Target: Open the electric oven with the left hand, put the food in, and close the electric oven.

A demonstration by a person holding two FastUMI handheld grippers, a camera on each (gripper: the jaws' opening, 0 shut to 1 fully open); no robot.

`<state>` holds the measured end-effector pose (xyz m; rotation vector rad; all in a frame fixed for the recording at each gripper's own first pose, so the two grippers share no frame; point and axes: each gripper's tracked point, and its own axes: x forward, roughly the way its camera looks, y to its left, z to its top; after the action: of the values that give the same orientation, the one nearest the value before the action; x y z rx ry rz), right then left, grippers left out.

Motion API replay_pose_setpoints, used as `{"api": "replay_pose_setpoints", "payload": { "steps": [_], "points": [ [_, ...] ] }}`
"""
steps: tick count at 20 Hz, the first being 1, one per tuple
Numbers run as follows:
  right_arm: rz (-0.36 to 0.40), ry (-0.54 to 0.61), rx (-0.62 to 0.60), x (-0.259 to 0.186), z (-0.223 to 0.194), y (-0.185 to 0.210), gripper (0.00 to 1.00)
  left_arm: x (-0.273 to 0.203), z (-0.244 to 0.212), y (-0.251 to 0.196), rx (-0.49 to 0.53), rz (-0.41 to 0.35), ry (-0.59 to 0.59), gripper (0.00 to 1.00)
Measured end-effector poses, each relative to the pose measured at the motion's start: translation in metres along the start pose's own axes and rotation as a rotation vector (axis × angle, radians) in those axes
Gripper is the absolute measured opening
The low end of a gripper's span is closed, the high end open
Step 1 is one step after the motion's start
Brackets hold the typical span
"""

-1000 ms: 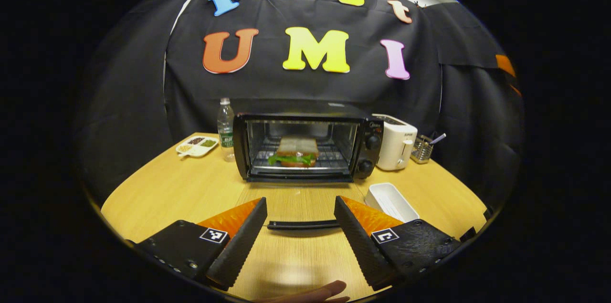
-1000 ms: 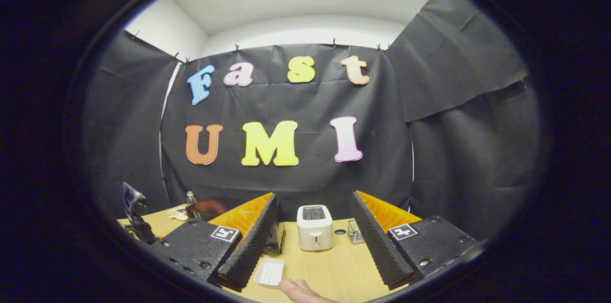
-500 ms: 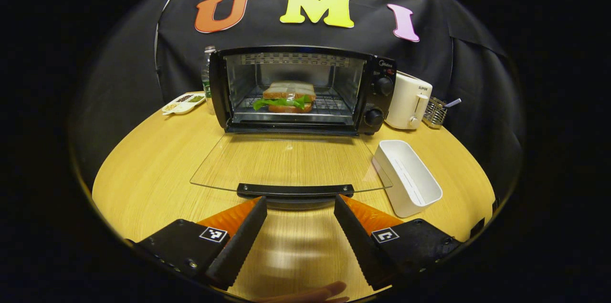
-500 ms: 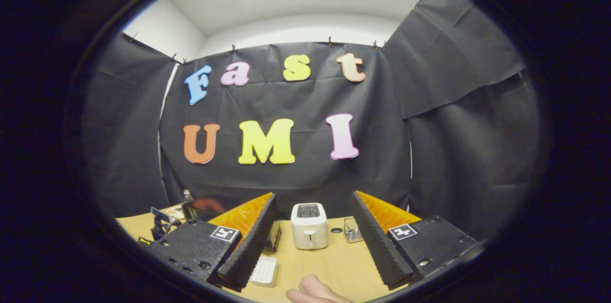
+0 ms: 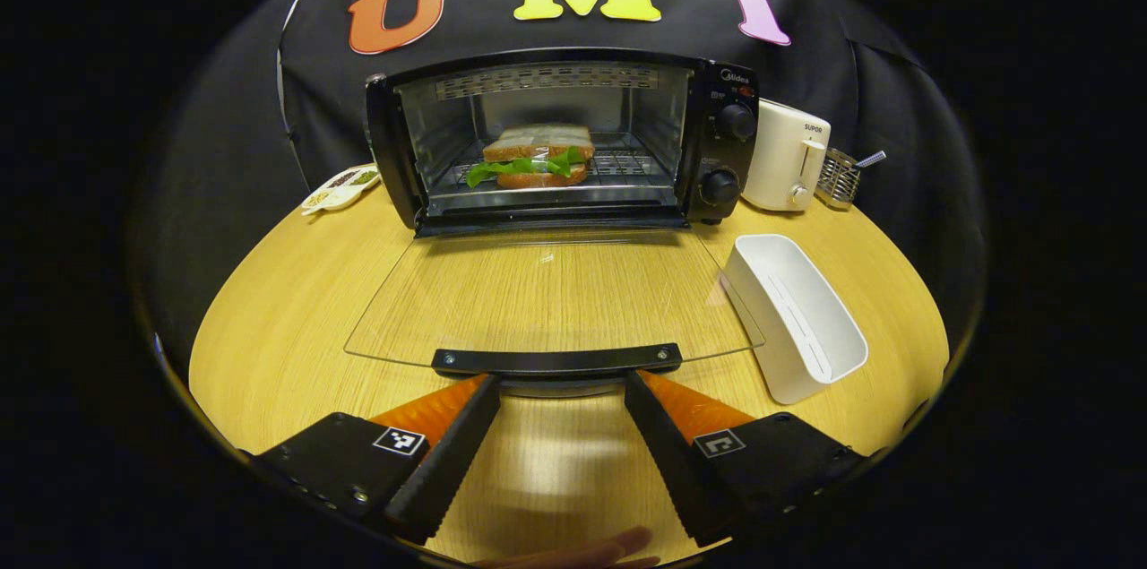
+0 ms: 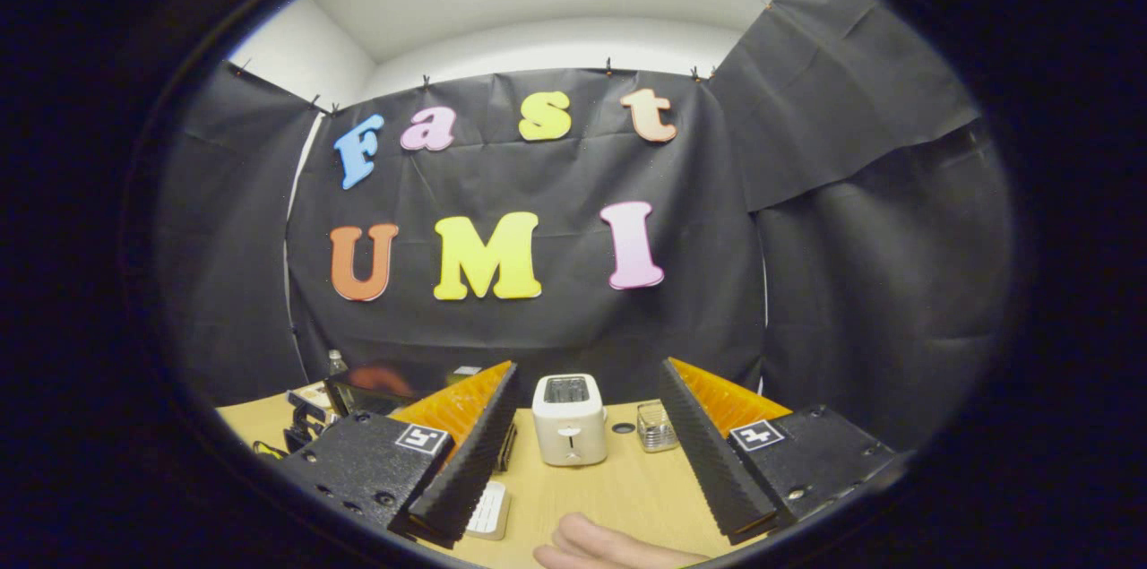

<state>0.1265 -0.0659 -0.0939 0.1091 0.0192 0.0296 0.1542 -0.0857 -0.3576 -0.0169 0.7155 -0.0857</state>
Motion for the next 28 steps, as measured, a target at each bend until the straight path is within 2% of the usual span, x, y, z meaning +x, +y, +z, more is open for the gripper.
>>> {"api": "replay_pose_setpoints", "payload": {
  "steps": [5, 6, 11, 17, 18, 21, 22, 23, 26, 27, 28],
  "points": [
    [0.028, 0.013, 0.006, -0.001, 0.004, 0.010, 0.99, -0.007, 0.011, 0.000, -0.001, 0.003, -0.033, 0.93],
    [0.029, 0.013, 0.002, -0.001, 0.005, 0.009, 0.87, -0.009, 0.014, -0.001, -0.002, 0.004, -0.044, 0.93],
    [0.018, -0.001, -0.008, -0.004, 0.010, 0.010, 0.87, -0.018, 0.027, 0.002, 0.002, 0.007, -0.081, 0.93],
    [0.019, 0.019, -0.005, -0.001, 0.003, 0.010, 0.87, -0.031, 0.067, 0.005, -0.005, 0.012, -0.224, 0.93],
    [0.017, 0.020, -0.005, -0.001, 0.002, 0.010, 0.99, -0.031, 0.070, 0.006, -0.013, 0.012, -0.231, 0.94],
    [0.021, 0.024, -0.008, -0.002, 0.000, 0.011, 0.99, -0.034, 0.080, 0.006, -0.023, 0.012, -0.246, 0.95],
    [0.025, 0.028, -0.010, -0.003, -0.002, 0.012, 0.87, -0.035, 0.084, 0.007, -0.022, 0.013, -0.257, 0.95],
    [0.026, 0.030, -0.011, -0.004, -0.003, 0.013, 0.99, -0.037, 0.091, 0.007, -0.018, 0.014, -0.273, 0.95],
    [0.025, 0.034, -0.011, -0.006, -0.004, 0.011, 0.99, -0.036, 0.109, 0.010, -0.002, 0.018, -0.317, 0.97],
    [0.021, 0.035, -0.013, -0.008, -0.003, 0.010, 0.87, -0.035, 0.114, 0.013, -0.013, 0.013, -0.325, 0.97],
    [0.017, 0.034, -0.014, -0.008, -0.003, 0.009, 0.99, -0.030, 0.120, 0.014, -0.024, 0.006, -0.326, 0.97]
  ]
}}
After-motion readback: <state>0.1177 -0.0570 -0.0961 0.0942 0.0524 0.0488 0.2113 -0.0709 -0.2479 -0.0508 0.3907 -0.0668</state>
